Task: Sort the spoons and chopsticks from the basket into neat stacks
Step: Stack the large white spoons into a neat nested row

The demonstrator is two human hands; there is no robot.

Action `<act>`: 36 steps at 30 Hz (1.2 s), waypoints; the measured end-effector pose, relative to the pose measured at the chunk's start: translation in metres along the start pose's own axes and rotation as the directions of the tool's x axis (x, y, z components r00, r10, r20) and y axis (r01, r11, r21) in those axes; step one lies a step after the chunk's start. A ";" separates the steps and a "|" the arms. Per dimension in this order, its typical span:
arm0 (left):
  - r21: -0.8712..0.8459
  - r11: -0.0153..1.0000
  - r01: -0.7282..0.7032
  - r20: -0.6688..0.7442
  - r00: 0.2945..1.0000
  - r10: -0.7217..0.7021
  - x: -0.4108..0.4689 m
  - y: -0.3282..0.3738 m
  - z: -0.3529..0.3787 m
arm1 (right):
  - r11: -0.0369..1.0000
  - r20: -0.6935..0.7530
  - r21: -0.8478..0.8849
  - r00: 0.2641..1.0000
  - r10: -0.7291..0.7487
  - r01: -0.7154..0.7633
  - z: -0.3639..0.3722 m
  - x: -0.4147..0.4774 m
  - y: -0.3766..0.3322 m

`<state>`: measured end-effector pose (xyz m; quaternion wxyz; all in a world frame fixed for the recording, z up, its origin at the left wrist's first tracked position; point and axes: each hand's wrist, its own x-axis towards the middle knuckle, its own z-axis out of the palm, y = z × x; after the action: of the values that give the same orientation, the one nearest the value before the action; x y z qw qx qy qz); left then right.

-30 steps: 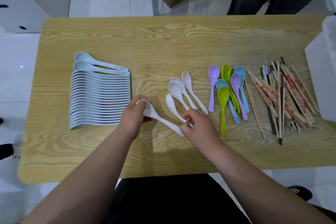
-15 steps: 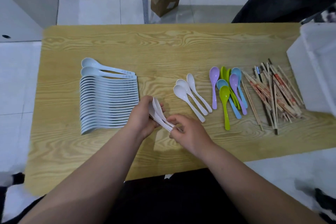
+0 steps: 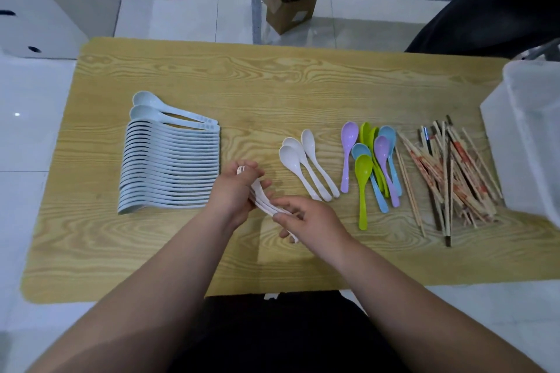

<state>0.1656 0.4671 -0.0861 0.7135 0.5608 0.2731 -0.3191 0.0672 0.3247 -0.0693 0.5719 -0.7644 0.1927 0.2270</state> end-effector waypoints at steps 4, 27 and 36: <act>-0.076 0.996 -0.039 -0.096 0.995 0.032 0.001 -0.005 0.013 | 0.957 0.146 0.243 0.982 0.122 -0.156 -0.018 0.003 0.006; 0.855 0.066 -0.515 0.340 0.652 0.677 0.155 0.053 0.024 | 0.587 -0.007 -0.781 0.935 -0.353 0.216 -0.122 0.210 -0.042; 0.860 -0.049 -0.508 0.411 0.633 0.656 0.166 0.045 0.023 | 0.630 -0.051 -0.751 0.935 -0.350 0.195 -0.116 0.229 -0.024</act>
<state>0.3081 0.4278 -0.1769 0.2787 0.9400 -0.1926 -0.0415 0.2837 0.2117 -0.1523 0.2219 -0.9673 0.0207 0.1210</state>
